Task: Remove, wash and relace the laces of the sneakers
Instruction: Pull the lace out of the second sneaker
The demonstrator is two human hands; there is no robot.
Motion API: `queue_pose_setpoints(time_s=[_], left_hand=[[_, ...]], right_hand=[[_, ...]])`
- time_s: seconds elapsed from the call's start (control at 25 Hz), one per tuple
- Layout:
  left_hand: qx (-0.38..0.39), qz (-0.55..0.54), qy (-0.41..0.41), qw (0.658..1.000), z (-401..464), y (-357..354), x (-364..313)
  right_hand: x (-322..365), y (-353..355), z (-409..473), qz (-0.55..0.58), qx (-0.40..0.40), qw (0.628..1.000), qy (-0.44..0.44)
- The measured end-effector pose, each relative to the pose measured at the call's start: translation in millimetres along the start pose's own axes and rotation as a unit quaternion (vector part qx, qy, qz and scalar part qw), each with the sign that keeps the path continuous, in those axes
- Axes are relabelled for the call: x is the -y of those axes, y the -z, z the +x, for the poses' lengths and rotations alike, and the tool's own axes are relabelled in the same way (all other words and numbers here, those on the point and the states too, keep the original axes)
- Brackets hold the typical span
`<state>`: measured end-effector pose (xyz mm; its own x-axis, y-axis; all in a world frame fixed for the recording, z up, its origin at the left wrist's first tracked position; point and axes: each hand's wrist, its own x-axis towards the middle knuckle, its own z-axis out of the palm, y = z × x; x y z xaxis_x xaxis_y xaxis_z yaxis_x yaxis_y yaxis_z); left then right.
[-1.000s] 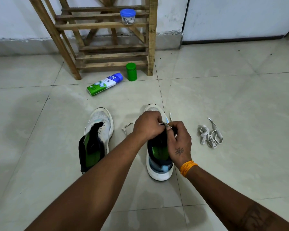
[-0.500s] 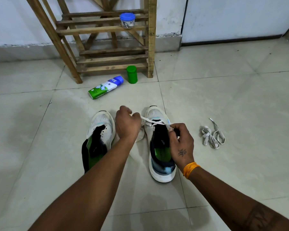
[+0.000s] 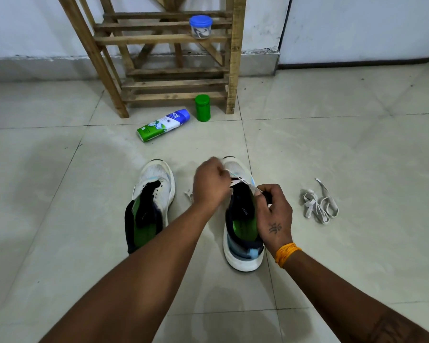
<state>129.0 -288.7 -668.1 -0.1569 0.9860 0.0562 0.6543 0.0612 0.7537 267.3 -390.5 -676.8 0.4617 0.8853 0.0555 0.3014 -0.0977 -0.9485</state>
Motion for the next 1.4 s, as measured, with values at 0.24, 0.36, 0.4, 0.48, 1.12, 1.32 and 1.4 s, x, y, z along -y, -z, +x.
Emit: queue_pose_setpoints(time_s=[0.24,0.36,0.4,0.48,1.12,1.32,1.4], left_hand=[[-0.073,-0.08,0.269,0.957,2,20,26],[-0.082,-0.083,0.192,0.974,-22,22,7],[-0.059,-0.062,0.151,0.985,-34,22,0],[0.005,-0.009,0.057,0.998,-58,19,-1],[-0.048,0.033,-0.099,0.993,-94,8,5],[-0.059,-0.007,-0.093,0.994,-96,5,6],[-0.053,-0.012,-0.094,0.994,-95,4,5]], right_hand=[[-1,2,0,-0.007,-0.006,1.0,0.006],[3,4,-3,-0.016,0.006,1.0,0.013],[8,5,-2,-0.018,0.011,1.0,0.014],[16,7,12,-0.041,0.029,0.999,0.014],[21,-19,87,-0.411,0.165,0.858,0.261],[28,-14,82,-0.368,0.253,0.858,0.253],[29,-25,75,-0.401,0.257,0.835,0.275]])
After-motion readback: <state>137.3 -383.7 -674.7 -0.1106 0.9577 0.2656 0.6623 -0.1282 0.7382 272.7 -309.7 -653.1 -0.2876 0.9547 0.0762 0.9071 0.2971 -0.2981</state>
